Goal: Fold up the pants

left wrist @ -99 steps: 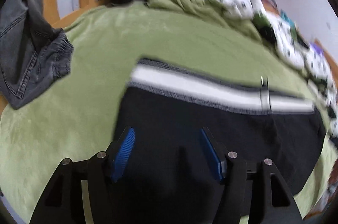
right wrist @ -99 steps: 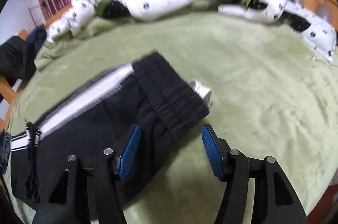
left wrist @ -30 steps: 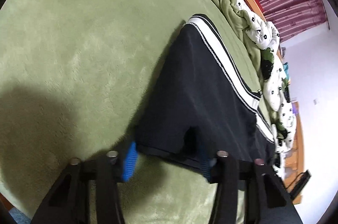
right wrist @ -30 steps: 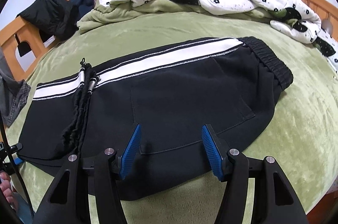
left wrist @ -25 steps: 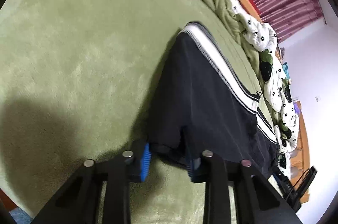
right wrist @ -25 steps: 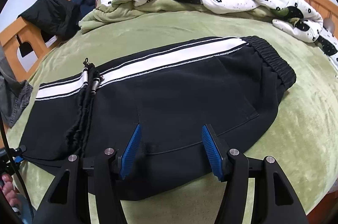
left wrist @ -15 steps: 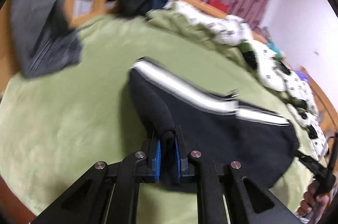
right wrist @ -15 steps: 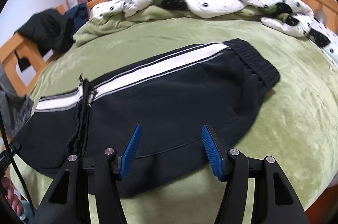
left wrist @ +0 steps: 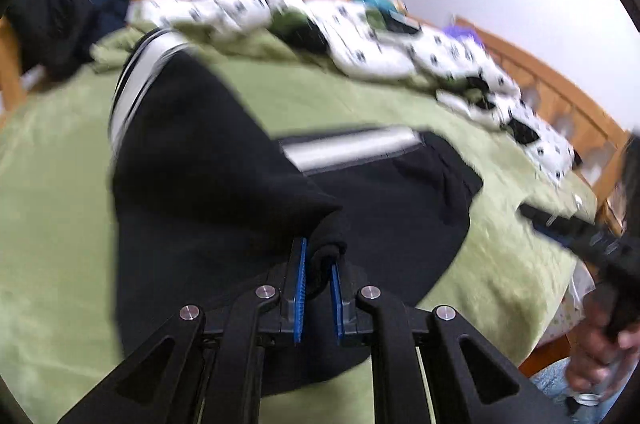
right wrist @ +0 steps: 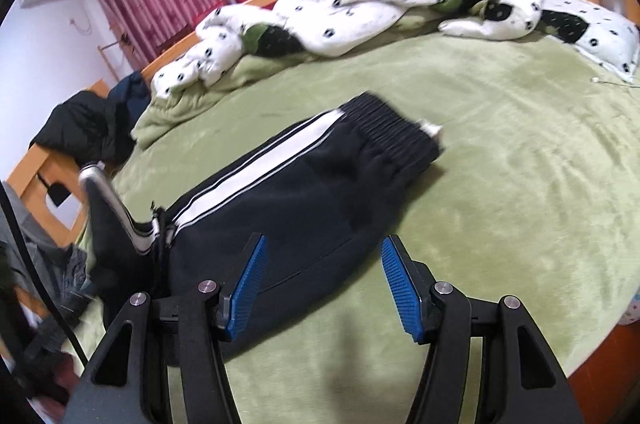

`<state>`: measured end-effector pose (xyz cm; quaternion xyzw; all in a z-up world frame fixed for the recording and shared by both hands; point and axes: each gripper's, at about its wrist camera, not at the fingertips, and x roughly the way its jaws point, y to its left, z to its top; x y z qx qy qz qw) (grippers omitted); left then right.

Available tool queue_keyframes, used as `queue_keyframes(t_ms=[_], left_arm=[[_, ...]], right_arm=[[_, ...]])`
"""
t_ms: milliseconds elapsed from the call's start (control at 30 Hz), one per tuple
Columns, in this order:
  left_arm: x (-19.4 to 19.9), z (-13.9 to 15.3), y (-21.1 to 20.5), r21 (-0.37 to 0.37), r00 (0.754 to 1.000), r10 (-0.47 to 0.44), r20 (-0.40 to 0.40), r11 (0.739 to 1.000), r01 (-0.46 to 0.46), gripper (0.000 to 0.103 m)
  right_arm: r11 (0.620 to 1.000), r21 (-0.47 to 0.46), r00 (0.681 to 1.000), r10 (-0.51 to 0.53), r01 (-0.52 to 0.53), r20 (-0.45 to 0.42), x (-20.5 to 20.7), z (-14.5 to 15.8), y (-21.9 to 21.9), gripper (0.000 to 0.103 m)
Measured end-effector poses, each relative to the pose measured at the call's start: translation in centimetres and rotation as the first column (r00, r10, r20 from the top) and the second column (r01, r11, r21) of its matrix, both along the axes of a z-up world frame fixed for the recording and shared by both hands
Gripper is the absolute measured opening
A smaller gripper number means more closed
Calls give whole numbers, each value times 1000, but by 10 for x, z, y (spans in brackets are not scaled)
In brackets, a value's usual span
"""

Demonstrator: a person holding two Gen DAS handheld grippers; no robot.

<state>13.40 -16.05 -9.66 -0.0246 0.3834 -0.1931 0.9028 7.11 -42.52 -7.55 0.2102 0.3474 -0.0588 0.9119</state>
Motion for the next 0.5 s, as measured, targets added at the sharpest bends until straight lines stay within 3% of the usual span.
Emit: queue_keyframes(t_ms=[100,200,300,333,367,500], left_arm=[[1,-23,-20,54,998,-39,-53,998,42,11],[-7,-19,-15,23,993,-67,-96,997,69,16],[-20,1,11,-69,990,-115,-85,992,109,40],[-28,9,26,-88,991,-118,-64,990,112,54],[-29,11,29,-82,993,-108,-50,991,104,61],[-52,10,86,-23,1000,-9,-3,1000,9,62]], right_arm=[[999,42,1000,10,-10,-15,1,-2,-6,59],[997,76,1000,12,-11,-20,6,-5,-4,59],[994,103,999,46,-43,-25,15,-8,8,59],[992,114,998,64,-61,-25,18,-9,14,59],[989,124,996,89,-85,-27,21,-11,22,59],[965,156,974,221,-211,-50,38,-26,65,59]])
